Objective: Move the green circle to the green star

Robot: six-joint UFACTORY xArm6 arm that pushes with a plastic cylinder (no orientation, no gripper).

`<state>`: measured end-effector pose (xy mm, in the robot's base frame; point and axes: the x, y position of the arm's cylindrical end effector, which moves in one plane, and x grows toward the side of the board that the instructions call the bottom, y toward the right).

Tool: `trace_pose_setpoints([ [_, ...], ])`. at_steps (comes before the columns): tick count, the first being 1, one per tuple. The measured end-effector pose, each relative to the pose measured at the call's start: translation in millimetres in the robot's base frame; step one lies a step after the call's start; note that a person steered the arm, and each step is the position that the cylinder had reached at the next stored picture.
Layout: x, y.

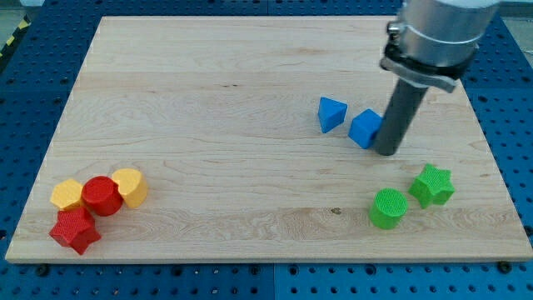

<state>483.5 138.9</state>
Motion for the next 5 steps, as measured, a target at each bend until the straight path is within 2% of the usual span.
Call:
trace_pose_setpoints([
  [1, 6, -40],
  [2, 33, -53],
  [4, 116, -48],
  [5, 121, -48],
])
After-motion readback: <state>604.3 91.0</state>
